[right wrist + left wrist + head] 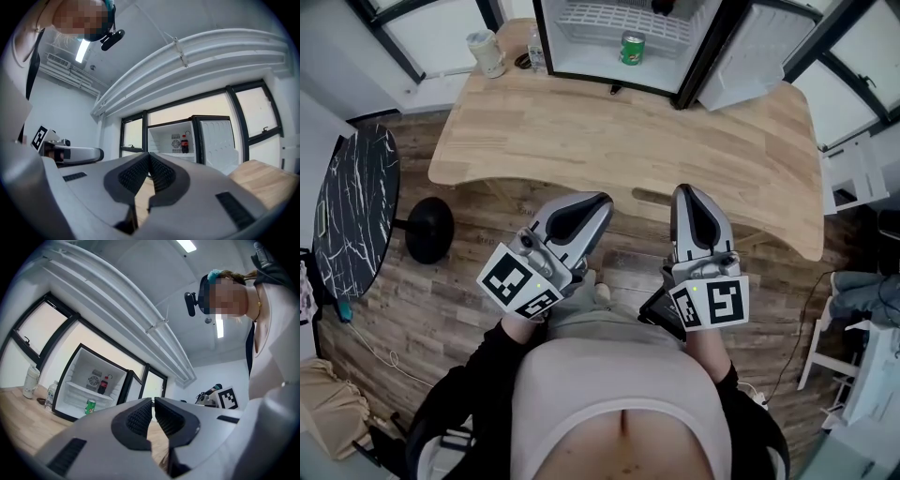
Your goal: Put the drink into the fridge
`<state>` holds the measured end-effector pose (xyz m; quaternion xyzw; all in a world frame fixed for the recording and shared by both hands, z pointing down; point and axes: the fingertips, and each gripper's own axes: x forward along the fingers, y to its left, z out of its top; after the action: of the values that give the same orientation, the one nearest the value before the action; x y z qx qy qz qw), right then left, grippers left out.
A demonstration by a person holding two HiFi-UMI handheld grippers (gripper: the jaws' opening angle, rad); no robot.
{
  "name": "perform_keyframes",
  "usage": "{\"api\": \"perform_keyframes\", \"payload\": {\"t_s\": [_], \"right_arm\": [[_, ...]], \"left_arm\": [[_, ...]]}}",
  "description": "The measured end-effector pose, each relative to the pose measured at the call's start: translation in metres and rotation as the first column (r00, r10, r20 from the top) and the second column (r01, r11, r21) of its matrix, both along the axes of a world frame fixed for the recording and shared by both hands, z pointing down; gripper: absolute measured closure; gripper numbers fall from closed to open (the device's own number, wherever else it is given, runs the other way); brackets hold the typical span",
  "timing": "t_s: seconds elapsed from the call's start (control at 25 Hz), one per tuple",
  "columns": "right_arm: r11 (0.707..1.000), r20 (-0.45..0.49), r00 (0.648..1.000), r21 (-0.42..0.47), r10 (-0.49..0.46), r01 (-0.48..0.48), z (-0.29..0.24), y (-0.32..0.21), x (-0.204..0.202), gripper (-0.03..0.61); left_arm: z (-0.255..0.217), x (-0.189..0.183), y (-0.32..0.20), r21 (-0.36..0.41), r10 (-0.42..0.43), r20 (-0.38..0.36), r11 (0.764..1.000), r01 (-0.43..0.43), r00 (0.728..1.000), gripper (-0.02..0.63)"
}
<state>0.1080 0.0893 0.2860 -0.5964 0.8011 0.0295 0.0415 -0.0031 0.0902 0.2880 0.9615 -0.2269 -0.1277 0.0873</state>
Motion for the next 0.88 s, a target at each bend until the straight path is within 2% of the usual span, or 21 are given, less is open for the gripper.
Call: {"api": "perform_keyframes", "payload": {"t_s": [0.44,0.88], "right_arm": [[1.000,-0.021,1.000,0.002,-0.021,0.021,-0.001,0.014,-0.019,0.551],[0.999,-0.014,0.999,-0.007,-0.032,0.032,0.000,0.070,-0.070,0.551]], "left_arm": [[-0.002,-0.012,0.018,0.008,-0.009,0.001,1.000,0.009,1.000,0.591],[-0.002,-0.059,0.068,0.003,-0.011,0.000,1.000,0.011,1.000,0.591]]}}
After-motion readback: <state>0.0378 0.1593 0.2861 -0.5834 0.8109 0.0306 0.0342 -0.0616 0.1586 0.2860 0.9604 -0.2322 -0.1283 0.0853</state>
